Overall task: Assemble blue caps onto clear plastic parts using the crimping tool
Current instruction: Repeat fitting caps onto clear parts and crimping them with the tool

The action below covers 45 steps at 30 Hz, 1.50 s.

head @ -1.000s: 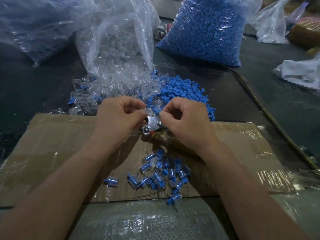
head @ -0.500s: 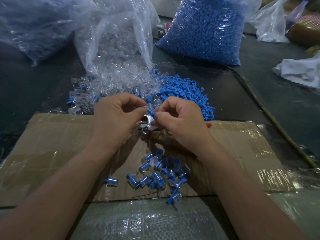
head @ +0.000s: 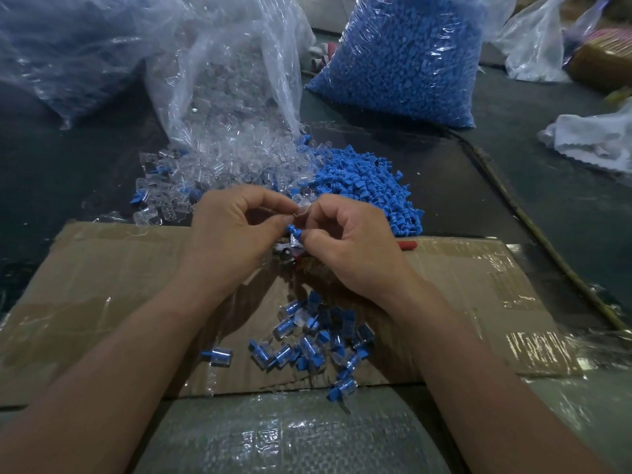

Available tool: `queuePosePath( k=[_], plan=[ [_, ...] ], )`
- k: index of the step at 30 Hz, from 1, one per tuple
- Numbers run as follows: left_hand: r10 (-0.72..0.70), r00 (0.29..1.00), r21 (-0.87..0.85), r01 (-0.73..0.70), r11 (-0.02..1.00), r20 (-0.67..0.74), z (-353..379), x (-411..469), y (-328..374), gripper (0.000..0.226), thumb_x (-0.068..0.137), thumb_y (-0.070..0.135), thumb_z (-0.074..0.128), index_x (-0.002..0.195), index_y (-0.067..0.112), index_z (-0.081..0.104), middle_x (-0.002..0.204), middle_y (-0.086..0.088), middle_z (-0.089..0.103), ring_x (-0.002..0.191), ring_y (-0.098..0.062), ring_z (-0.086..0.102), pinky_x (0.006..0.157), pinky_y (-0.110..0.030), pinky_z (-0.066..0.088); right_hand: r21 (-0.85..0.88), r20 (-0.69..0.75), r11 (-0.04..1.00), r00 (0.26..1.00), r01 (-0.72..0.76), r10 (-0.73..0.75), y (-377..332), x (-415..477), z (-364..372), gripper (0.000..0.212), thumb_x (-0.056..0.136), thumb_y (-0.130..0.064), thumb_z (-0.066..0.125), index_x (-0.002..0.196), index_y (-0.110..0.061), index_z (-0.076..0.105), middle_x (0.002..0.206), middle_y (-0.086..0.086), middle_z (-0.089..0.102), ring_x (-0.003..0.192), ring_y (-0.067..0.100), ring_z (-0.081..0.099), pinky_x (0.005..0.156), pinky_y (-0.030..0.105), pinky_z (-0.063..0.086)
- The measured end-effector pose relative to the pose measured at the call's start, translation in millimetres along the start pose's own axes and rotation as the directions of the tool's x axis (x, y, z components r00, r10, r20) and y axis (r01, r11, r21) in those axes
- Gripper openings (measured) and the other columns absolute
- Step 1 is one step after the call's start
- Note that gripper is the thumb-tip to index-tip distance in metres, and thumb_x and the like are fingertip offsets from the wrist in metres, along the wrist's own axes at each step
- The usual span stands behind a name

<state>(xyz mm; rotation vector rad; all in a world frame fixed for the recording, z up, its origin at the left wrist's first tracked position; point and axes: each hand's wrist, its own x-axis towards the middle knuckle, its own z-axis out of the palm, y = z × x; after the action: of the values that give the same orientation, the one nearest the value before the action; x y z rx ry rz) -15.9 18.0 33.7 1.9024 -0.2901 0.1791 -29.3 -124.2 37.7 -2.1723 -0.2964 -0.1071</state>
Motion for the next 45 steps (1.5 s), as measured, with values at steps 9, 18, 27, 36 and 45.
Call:
queuePosePath(
  k=[9,18,27,36,45],
  plan=[
    [-0.036,0.999,-0.043,0.037,0.998,0.013,0,1,-1,0.011,0.066,0.027,0.070,0.068,0.020,0.062,0.062,0.007,0.063,0.054,-0.002,0.058,0.052,-0.011,0.048,-0.109,0.065,0.983,0.987,0.150,-0.144,1,0,0,0.012,0.076,-0.004,0.059,0.066,-0.010,0.054,0.067,0.002,0.056,0.065,0.016,0.053,0.063,0.031,0.047],
    [-0.124,0.992,-0.121,0.127,0.984,0.037,0,3,-5,0.016,0.074,0.010,0.071,0.086,0.019,0.065,0.080,-0.001,0.069,0.069,-0.010,0.067,0.063,-0.022,0.056,-0.151,0.073,0.959,0.971,0.238,-0.230,1,-1,1,0.006,0.073,-0.006,0.056,0.068,-0.006,0.054,0.074,0.012,0.061,0.070,0.025,0.057,0.067,0.044,0.046],
    [-0.112,0.993,-0.133,0.107,0.985,-0.028,-2,4,-5,0.032,0.079,-0.002,0.064,0.084,0.029,0.064,0.073,-0.002,0.066,0.066,-0.014,0.065,0.065,-0.018,0.055,-0.063,-0.070,0.993,0.993,0.096,-0.100,1,0,-9,0.028,0.075,-0.007,0.066,0.065,-0.026,0.049,0.060,-0.010,0.052,0.058,0.001,0.050,0.054,0.016,0.044],
    [-0.099,0.995,-0.162,0.101,0.982,0.019,1,-1,3,0.027,0.074,-0.005,0.068,0.078,0.022,0.066,0.072,-0.001,0.068,0.062,-0.006,0.065,0.062,-0.013,0.053,-0.092,-0.166,0.990,0.979,0.106,-0.120,1,-1,-5,0.023,0.076,-0.007,0.065,0.066,-0.023,0.051,0.059,-0.013,0.051,0.059,0.002,0.051,0.054,0.017,0.045],
    [-0.111,0.992,-0.254,0.122,0.959,0.060,4,-3,3,0.021,0.071,-0.002,0.070,0.077,0.018,0.068,0.070,-0.001,0.070,0.064,-0.010,0.065,0.064,-0.019,0.055,-0.062,-0.151,0.995,0.984,0.081,-0.089,1,1,-4,0.018,0.079,-0.012,0.069,0.073,-0.021,0.055,0.066,-0.011,0.057,0.065,0.005,0.056,0.060,0.019,0.049]
  ],
)
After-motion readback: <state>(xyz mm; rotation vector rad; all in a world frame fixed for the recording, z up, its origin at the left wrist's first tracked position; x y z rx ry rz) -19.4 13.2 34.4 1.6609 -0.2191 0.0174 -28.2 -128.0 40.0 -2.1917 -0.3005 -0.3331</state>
